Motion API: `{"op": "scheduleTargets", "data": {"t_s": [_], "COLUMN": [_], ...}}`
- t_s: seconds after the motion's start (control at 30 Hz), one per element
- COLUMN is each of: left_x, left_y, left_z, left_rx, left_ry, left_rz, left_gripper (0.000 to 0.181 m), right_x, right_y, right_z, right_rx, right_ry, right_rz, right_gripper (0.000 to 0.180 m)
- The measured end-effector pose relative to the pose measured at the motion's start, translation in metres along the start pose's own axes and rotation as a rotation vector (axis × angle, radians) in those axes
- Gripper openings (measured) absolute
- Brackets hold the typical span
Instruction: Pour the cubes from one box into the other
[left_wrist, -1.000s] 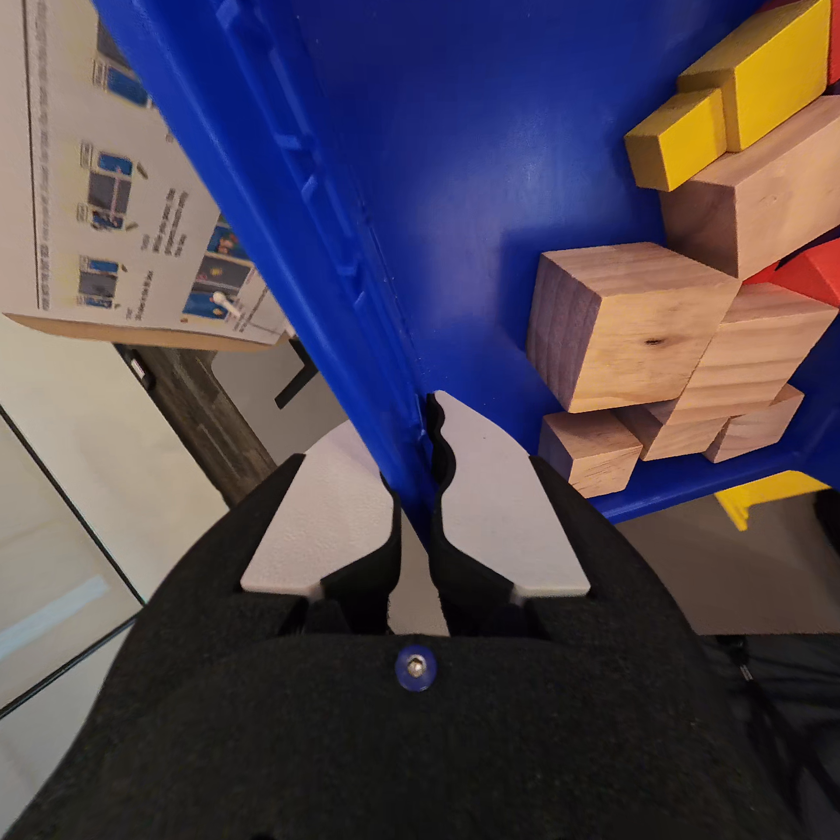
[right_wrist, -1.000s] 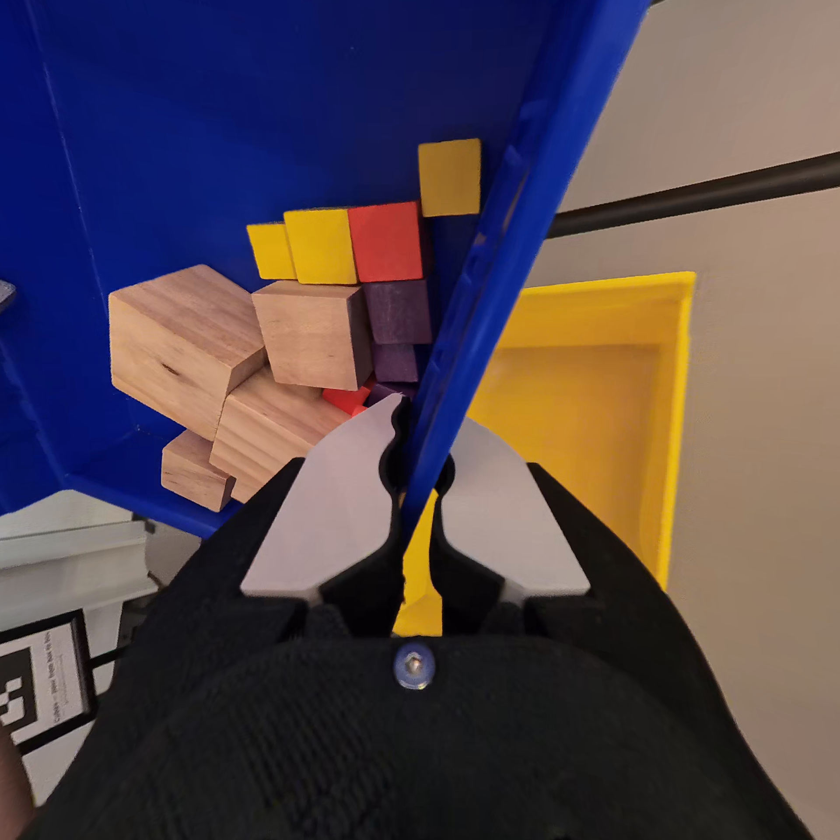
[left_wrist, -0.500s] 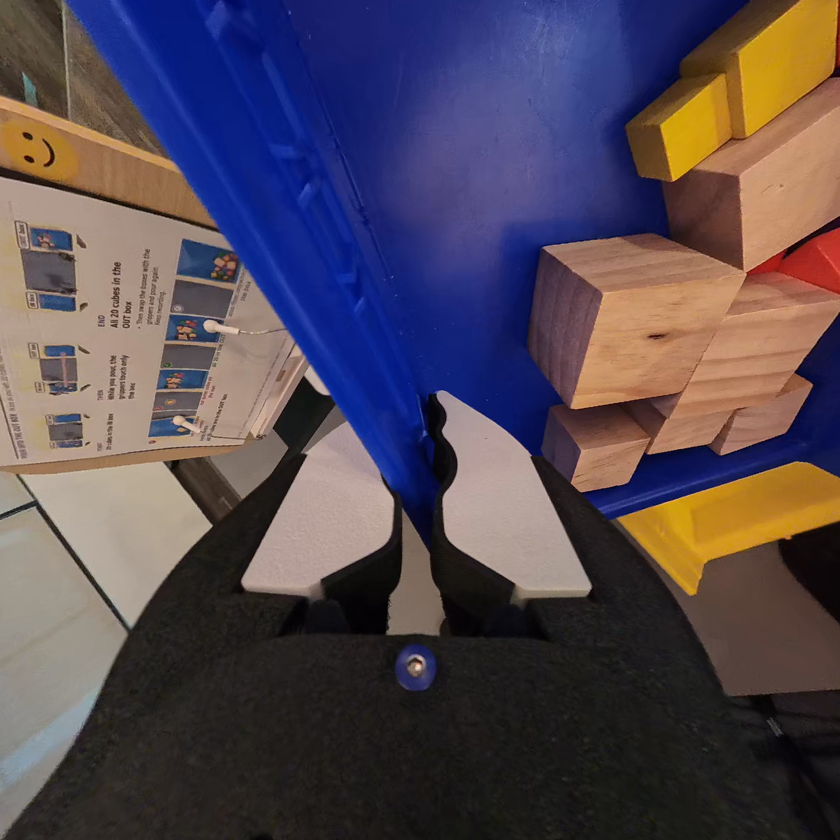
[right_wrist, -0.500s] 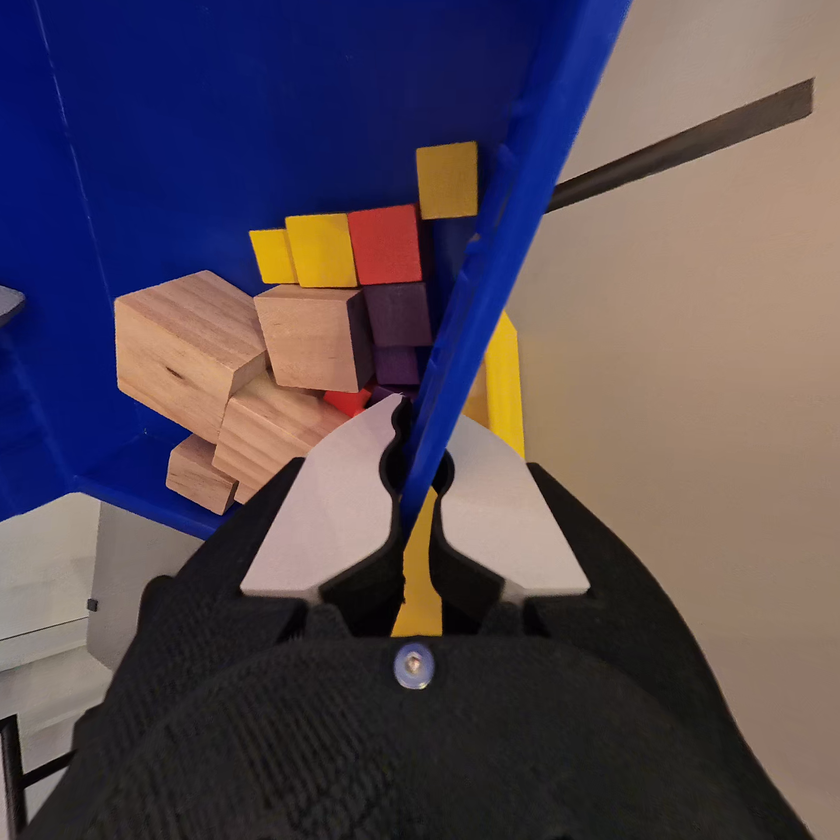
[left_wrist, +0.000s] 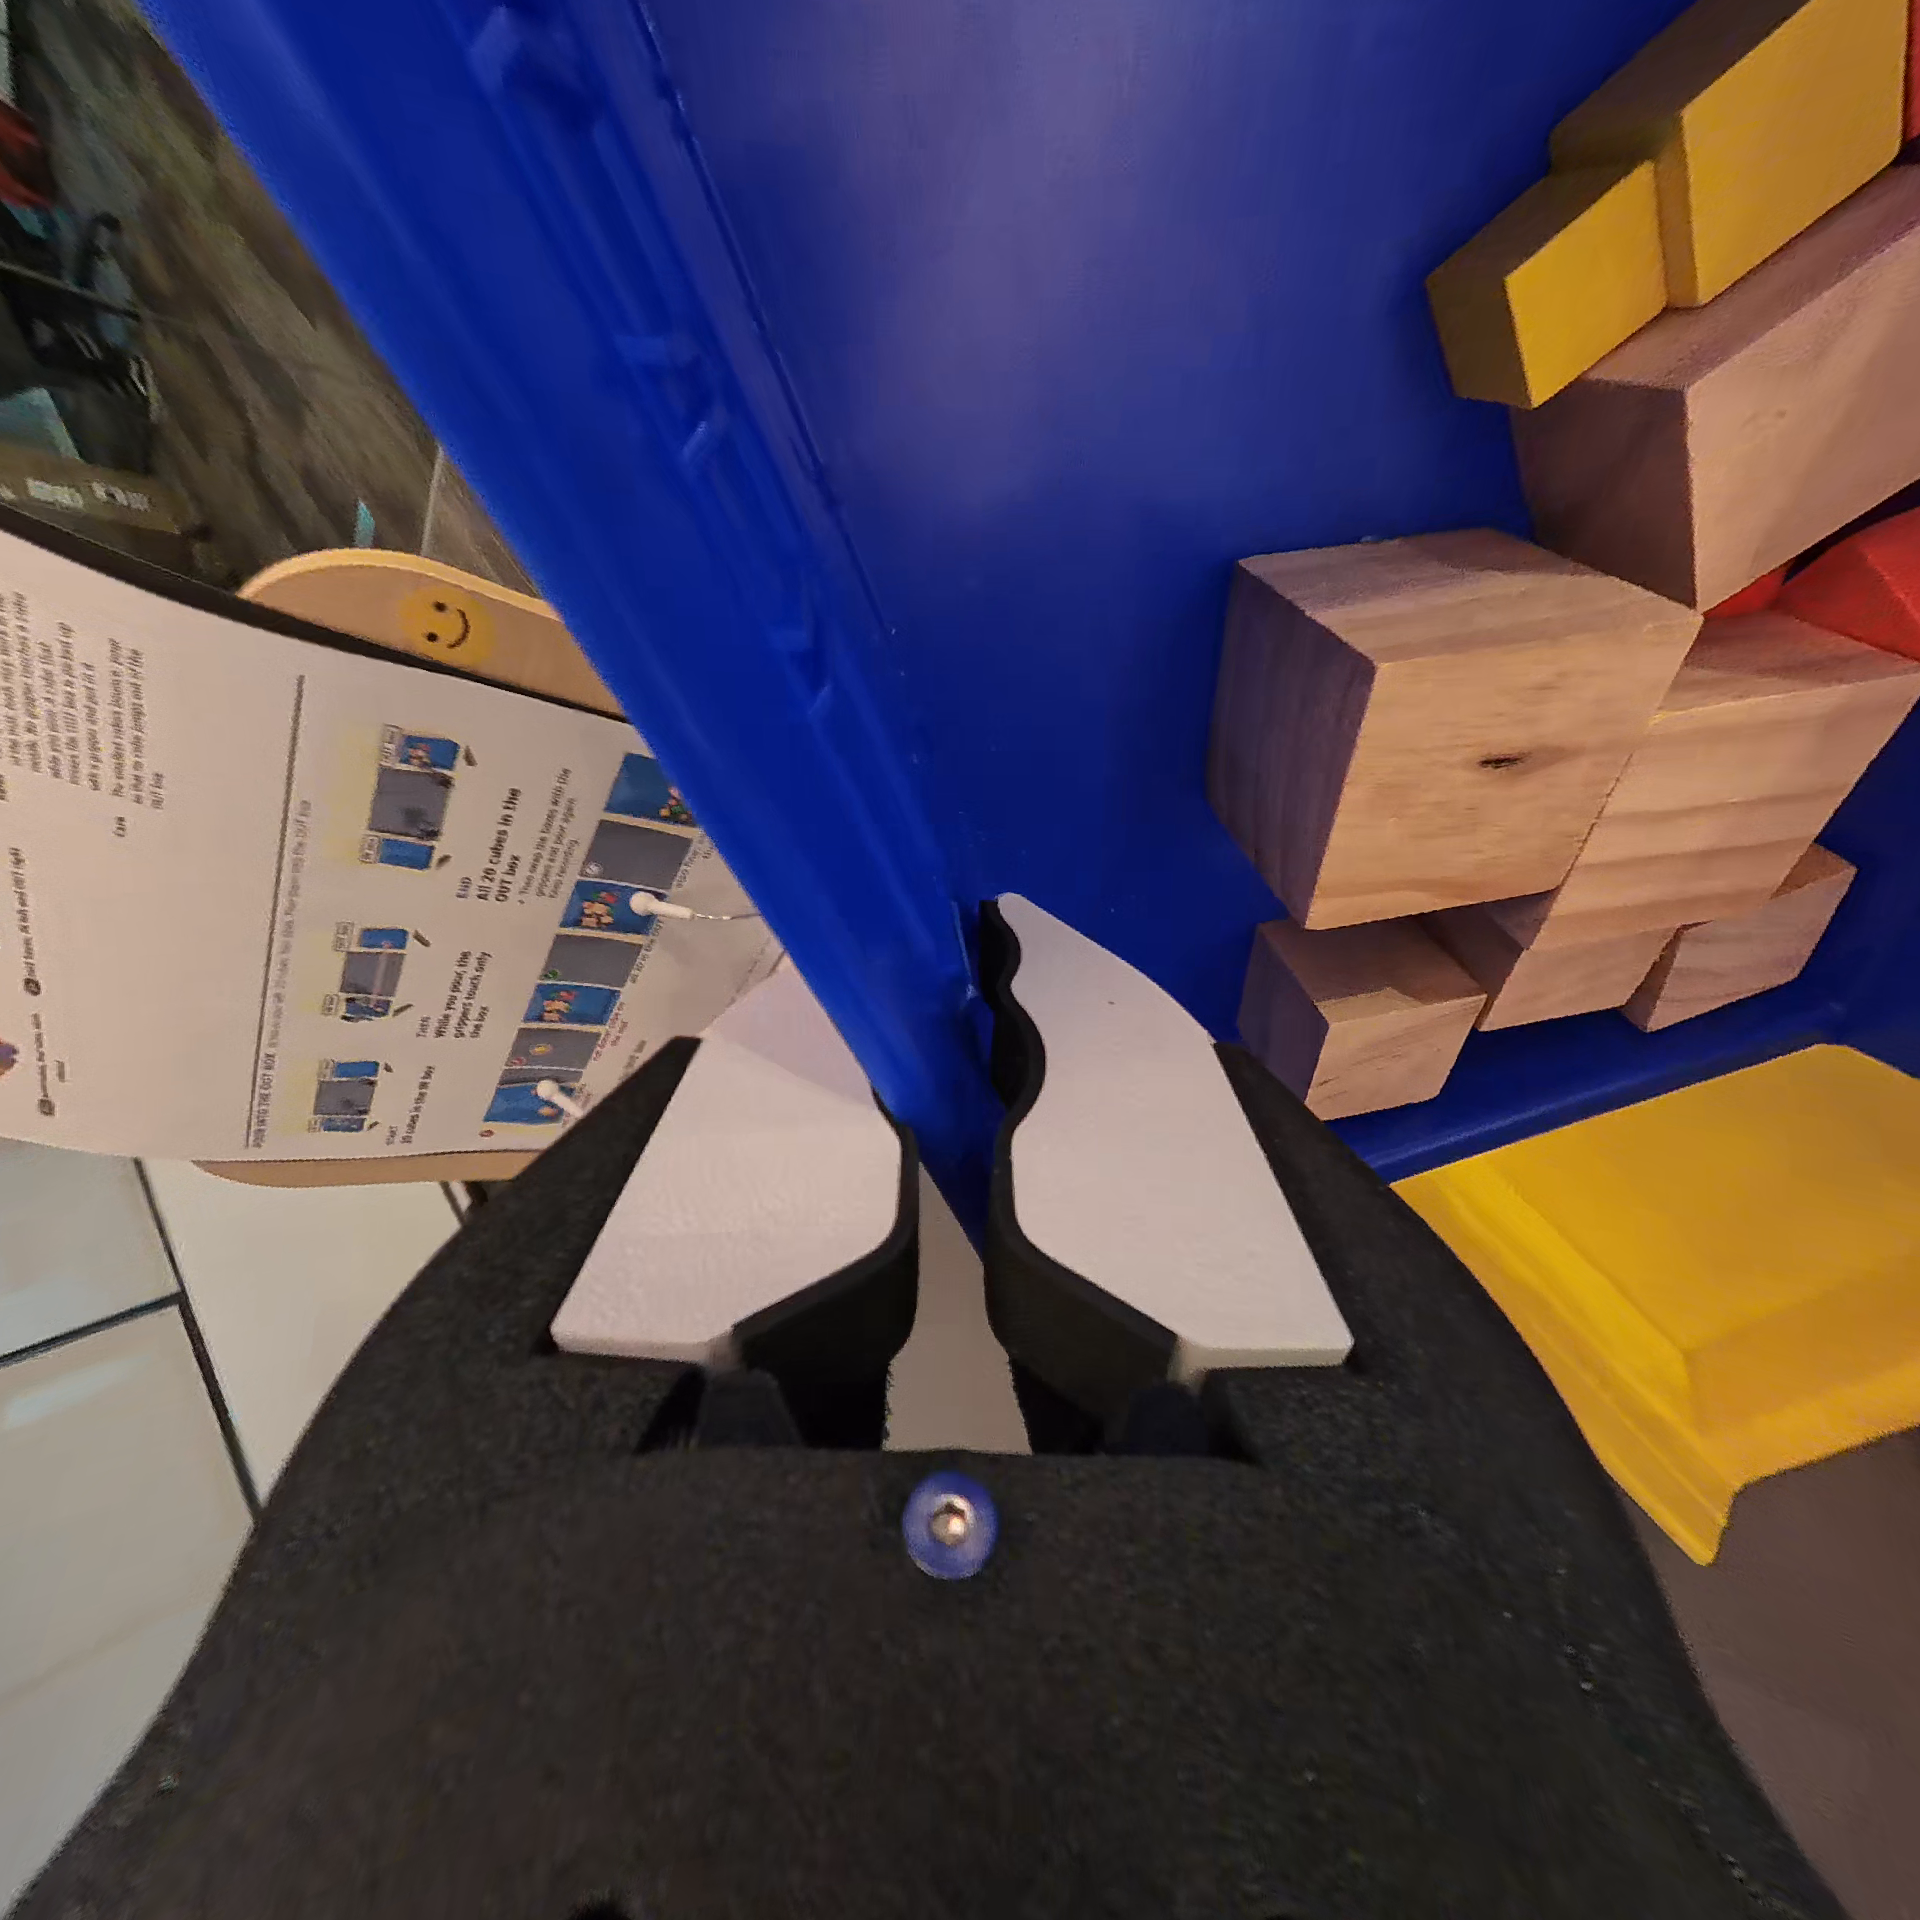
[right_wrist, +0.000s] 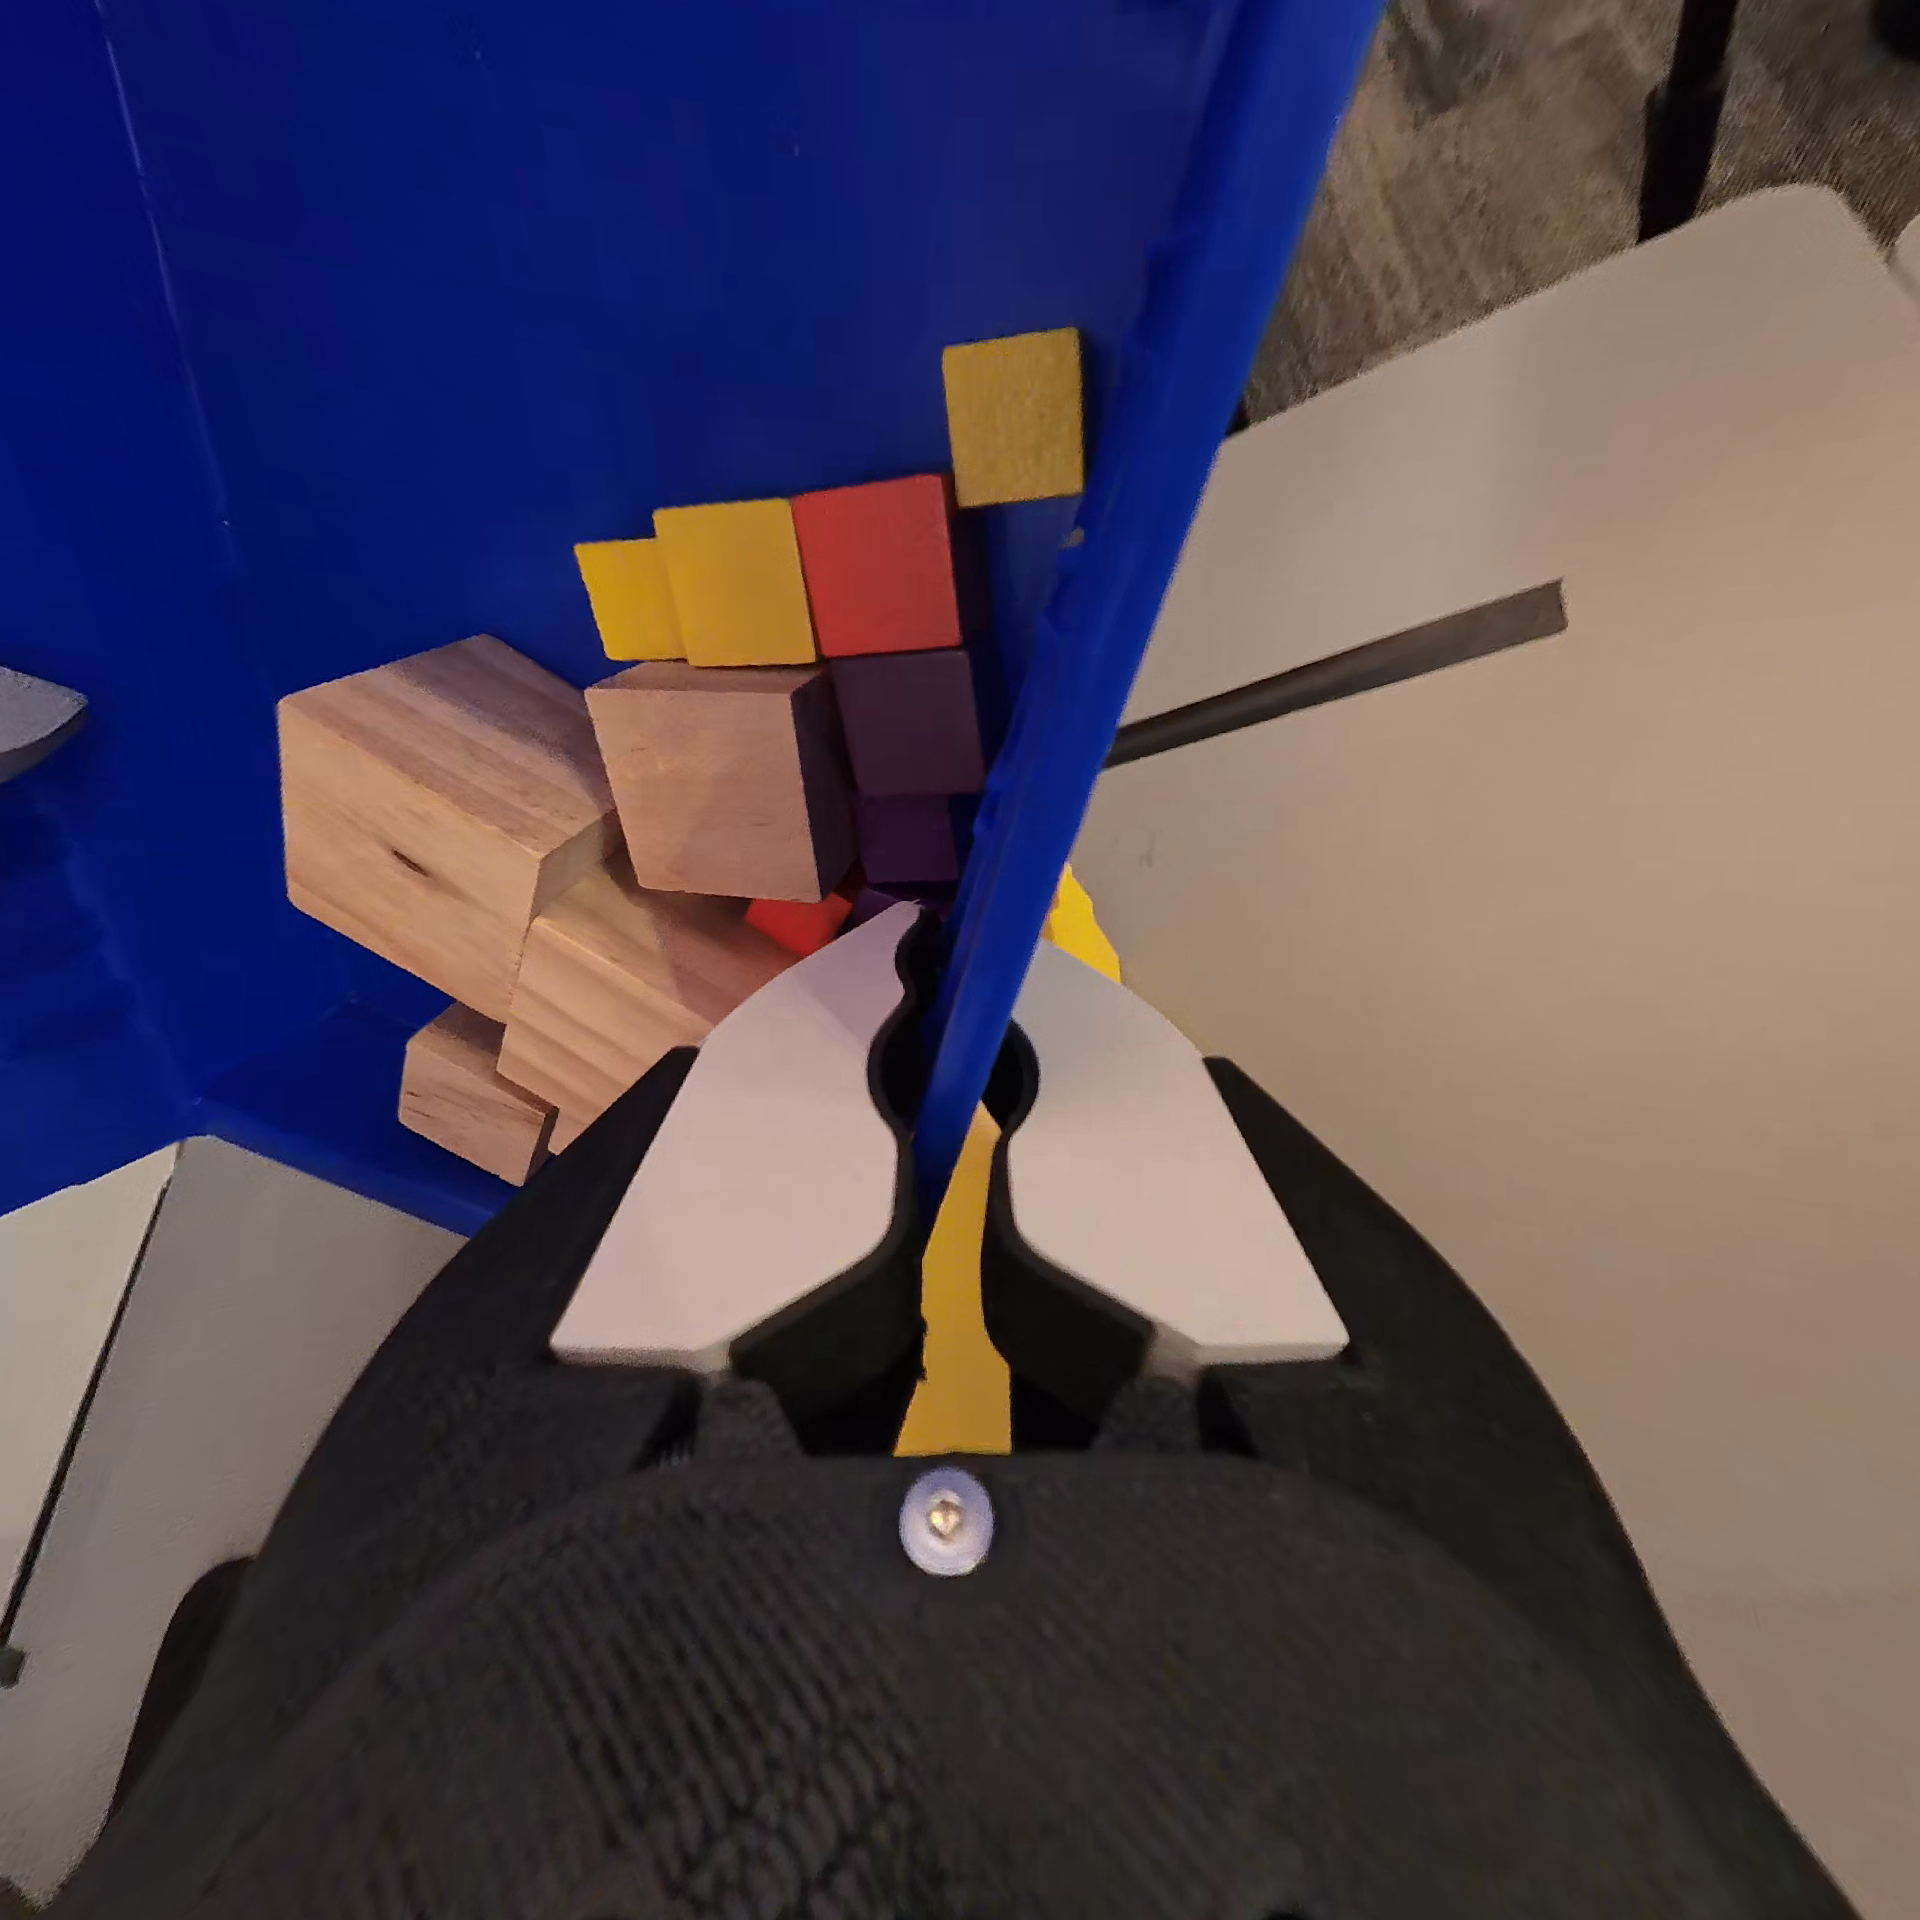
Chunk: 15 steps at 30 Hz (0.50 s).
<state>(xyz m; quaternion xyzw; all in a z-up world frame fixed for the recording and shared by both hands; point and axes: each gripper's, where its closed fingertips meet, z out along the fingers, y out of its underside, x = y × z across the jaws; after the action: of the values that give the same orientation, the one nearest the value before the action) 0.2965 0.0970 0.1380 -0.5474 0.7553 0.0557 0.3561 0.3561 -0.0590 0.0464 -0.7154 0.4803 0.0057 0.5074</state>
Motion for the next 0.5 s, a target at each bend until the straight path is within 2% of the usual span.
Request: {"op": "scheduleTargets", "data": {"t_s": [0.3, 0.5], "left_x": [-0.013, -0.014], "left_y": [-0.004, 0.011], "left_z": [-0.012, -0.009], "left_rx": [0.179, 0.278], "left_ry": [-0.042, -0.044], "left_rz": [-0.02, -0.09], "left_gripper": [0.008, 0.008], "right_x": [-0.013, -0.022], "right_y": [-0.023, -0.03], "right_z": [-0.011, -0.015], "right_rx": [0.172, 0.237], "right_ry": [0.01, 0.056], "right_rz": [-0.088, -0.173], "right_gripper": [0.007, 0.004]}}
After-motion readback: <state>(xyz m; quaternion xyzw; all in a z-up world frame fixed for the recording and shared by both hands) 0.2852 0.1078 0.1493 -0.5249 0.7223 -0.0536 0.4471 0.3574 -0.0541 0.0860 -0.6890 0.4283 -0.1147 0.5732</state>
